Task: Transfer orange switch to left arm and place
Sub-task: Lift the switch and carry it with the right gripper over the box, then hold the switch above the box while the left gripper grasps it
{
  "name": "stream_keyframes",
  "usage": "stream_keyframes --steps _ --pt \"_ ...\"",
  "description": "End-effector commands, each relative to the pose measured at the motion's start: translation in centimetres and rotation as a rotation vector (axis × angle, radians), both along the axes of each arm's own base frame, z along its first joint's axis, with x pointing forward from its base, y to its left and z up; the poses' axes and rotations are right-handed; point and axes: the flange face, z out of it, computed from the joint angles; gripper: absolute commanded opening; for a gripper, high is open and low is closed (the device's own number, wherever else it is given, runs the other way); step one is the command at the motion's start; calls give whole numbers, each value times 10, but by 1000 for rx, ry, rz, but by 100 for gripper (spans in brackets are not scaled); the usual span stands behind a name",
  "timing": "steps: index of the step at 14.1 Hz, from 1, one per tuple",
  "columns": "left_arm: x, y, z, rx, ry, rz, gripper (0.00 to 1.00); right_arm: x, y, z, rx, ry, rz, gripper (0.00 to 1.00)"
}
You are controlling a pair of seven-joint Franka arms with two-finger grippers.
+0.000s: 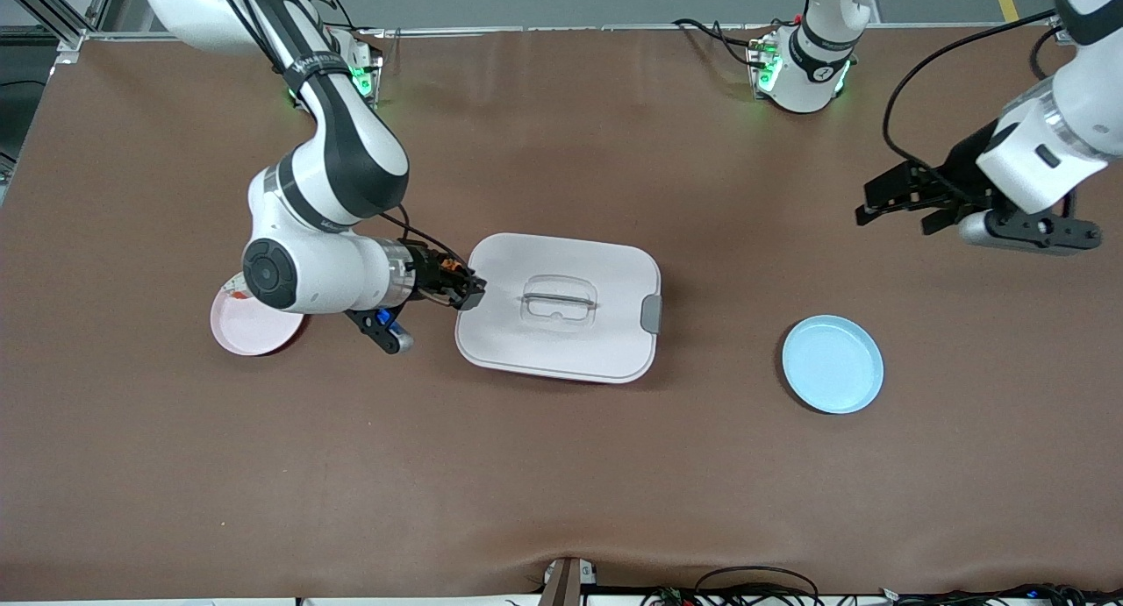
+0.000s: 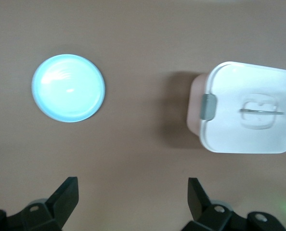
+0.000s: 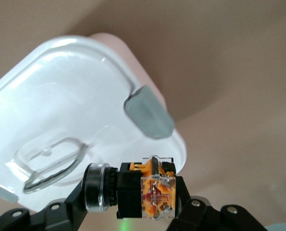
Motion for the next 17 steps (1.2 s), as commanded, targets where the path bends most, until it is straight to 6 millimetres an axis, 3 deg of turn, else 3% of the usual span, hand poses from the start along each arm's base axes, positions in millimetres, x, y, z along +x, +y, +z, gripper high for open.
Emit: stream_keyframes --steps 1,6,12,17 --pt "-4 -13 -13 -60 -28 25 100 4 16 12 32 32 -71 0" --pt "0 -31 -27 -98 -34 59 100 6 47 3 27 34 -202 0" --pt "4 -50 -47 -174 -61 100 100 2 99 25 46 63 -353 0" --pt "-10 -98 -63 -185 -67 181 100 -11 156 36 78 66 -553 0"
